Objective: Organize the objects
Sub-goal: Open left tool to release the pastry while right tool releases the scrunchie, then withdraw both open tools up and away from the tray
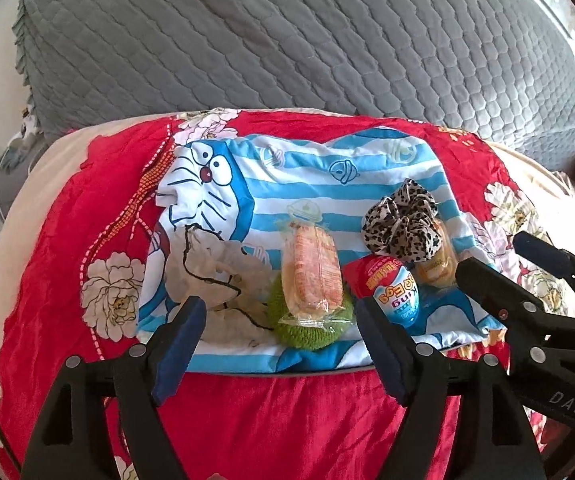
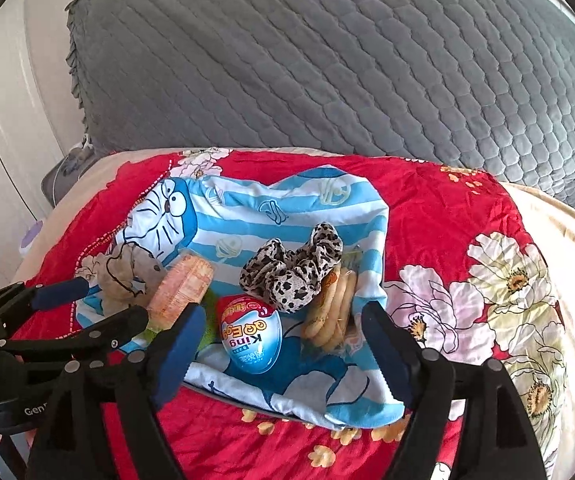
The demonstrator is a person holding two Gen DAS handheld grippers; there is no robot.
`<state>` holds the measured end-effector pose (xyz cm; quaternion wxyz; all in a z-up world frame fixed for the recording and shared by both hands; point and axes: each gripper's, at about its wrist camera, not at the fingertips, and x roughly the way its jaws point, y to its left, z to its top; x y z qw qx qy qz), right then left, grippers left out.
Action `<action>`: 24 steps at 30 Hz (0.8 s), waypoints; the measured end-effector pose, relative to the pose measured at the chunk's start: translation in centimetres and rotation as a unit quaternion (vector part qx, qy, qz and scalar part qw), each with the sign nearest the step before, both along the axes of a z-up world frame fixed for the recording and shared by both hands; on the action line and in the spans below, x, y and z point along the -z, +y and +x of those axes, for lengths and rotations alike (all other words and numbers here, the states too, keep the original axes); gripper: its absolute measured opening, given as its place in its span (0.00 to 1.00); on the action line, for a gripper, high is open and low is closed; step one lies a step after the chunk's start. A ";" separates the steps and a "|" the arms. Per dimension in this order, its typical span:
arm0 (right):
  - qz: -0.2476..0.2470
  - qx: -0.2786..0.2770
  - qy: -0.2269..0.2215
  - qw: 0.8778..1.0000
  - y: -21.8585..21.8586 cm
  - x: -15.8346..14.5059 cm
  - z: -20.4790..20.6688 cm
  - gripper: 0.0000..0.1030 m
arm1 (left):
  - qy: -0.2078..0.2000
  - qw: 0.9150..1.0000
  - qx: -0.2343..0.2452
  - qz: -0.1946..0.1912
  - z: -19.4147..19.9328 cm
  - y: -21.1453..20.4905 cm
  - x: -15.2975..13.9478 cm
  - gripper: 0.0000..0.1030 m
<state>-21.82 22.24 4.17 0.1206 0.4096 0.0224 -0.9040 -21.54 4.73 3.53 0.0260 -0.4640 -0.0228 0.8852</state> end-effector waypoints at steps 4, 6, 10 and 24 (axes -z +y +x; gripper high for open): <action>-0.009 0.003 0.010 1.000 0.2 -0.8 0.6 0.85 | 0.001 1.000 -0.001 0.003 0.6 0.0 -0.3 0.78; -0.010 0.003 0.015 1.000 0.2 -1.2 0.8 0.86 | 0.003 1.000 0.003 0.000 0.9 0.2 -0.5 0.78; -0.011 0.000 0.023 1.000 0.0 -2.1 1.3 0.87 | 0.007 1.000 0.009 -0.007 1.5 0.4 -1.0 0.78; -0.020 0.004 0.040 0.999 -0.2 -3.9 3.3 0.87 | 0.031 1.000 0.002 -0.002 3.4 -0.7 -3.4 0.79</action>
